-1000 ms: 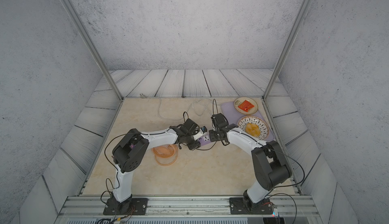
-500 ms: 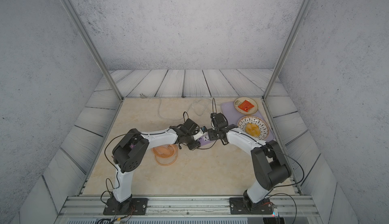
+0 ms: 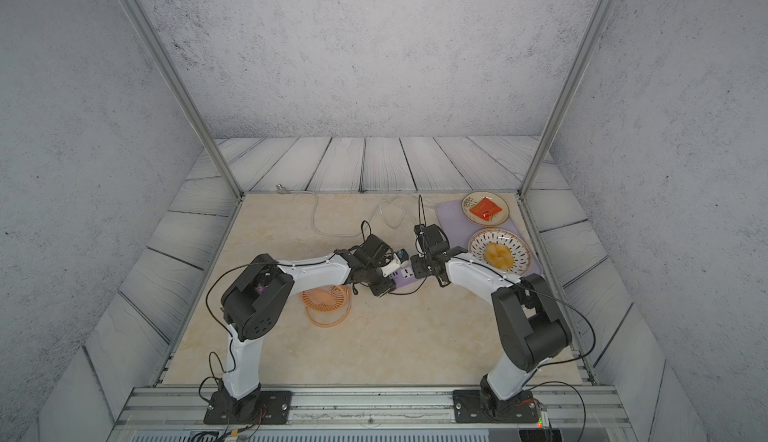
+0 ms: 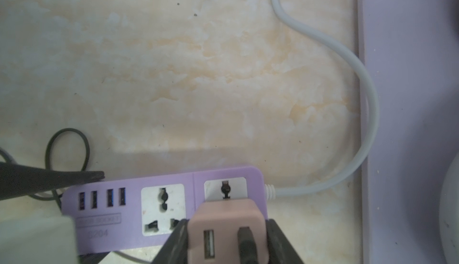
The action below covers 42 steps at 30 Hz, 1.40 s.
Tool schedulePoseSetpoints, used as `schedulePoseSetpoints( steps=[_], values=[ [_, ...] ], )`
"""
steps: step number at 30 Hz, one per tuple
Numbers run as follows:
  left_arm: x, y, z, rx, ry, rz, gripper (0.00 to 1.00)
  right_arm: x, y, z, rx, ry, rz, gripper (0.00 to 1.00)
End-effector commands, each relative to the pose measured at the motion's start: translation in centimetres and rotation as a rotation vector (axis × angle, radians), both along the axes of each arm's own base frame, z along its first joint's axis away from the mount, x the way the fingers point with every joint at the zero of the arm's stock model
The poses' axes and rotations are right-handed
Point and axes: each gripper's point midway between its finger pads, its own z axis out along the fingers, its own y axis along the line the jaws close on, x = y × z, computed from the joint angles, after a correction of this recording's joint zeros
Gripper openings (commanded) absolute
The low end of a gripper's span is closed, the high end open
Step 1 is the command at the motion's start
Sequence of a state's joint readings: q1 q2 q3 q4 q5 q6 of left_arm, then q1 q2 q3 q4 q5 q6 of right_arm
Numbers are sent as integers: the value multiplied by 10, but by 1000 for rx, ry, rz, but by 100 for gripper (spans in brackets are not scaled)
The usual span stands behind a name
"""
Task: Unplug the desk fan from the power strip
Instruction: Remove the plug from the socket.
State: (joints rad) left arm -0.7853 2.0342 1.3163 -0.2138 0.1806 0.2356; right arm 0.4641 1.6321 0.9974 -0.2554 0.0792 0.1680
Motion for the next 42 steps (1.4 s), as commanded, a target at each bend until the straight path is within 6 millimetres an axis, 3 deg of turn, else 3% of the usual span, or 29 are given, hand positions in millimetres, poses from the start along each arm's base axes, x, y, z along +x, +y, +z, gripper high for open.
schedulePoseSetpoints(
  steps=[1,11,19,28,31,38,42],
  values=[
    [2,4,0,-6,-13,8,0,-8,1,-4,-1,2,19,37],
    [3,2,-1,-9,-6,7,0,-21,18,2,2,-61,104,28],
    [1,5,-3,4,-3,5,0,-16,13,10,31,-52,26,24],
    [-1,7,-4,5,-4,5,0,-12,-9,9,-11,-77,-78,21],
    [0,6,-4,2,-4,4,0,-12,-6,13,12,-100,-62,21],
    [1,3,-4,-11,-1,7,0,-23,23,20,124,-102,50,21],
    [0,2,-5,-11,3,4,0,-22,25,18,146,-69,21,20]
  ],
)
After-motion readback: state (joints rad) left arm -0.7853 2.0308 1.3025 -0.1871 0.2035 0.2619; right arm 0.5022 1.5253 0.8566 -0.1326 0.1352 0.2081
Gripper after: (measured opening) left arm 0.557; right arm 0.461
